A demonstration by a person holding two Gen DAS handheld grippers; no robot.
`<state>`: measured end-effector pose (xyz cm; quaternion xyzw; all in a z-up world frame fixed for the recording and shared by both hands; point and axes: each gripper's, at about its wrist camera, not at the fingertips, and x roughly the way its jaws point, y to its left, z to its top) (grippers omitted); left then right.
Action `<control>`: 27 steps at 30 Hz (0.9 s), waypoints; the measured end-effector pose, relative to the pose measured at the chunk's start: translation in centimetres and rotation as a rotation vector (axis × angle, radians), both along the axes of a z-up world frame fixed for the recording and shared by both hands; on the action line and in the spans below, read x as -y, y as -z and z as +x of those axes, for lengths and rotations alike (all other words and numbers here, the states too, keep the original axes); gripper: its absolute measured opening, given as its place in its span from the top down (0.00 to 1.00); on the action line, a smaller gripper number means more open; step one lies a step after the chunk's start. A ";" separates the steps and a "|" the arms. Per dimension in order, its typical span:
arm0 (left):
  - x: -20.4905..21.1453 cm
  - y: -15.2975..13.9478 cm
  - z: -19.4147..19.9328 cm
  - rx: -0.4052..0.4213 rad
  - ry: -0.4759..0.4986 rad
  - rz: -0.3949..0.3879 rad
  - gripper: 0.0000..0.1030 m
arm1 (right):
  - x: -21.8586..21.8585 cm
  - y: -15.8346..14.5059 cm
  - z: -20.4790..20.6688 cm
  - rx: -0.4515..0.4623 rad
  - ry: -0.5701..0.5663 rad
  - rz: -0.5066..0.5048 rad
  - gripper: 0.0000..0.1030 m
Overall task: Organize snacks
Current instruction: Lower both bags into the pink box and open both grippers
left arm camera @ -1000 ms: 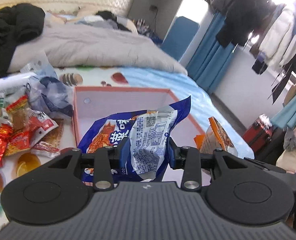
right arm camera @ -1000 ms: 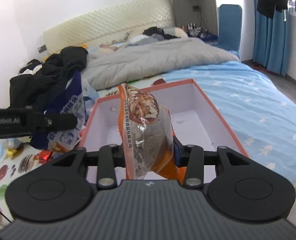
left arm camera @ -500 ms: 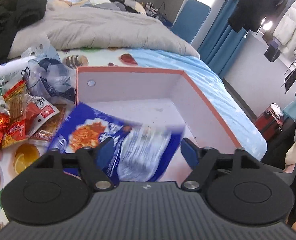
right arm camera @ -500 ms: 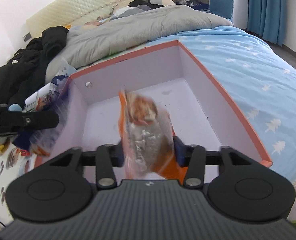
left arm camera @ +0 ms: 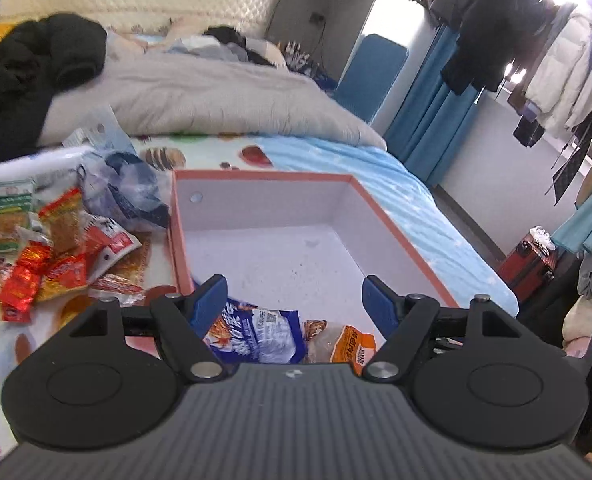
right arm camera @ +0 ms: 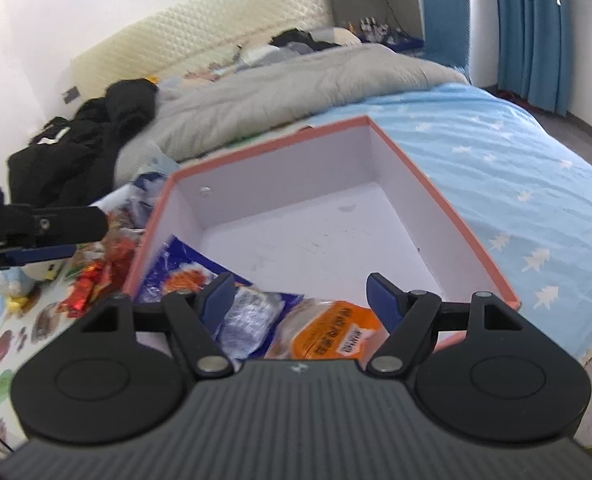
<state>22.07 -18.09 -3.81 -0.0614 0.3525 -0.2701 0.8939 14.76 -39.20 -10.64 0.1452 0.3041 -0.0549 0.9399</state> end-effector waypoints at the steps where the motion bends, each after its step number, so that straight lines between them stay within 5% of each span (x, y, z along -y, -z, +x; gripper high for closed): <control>1: -0.5 -0.3 -0.7 0.012 -0.008 0.004 0.24 | -0.3 -0.4 -0.4 0.011 0.001 0.001 0.28; 18: -8.1 -3.7 -10.9 0.119 -0.097 -0.050 0.24 | -5.9 -4.3 -8.3 0.126 -0.100 -0.015 0.28; 27: -12.5 -4.2 -15.9 0.083 -0.181 -0.089 0.24 | -8.3 -5.2 -12.4 0.150 -0.153 -0.026 0.28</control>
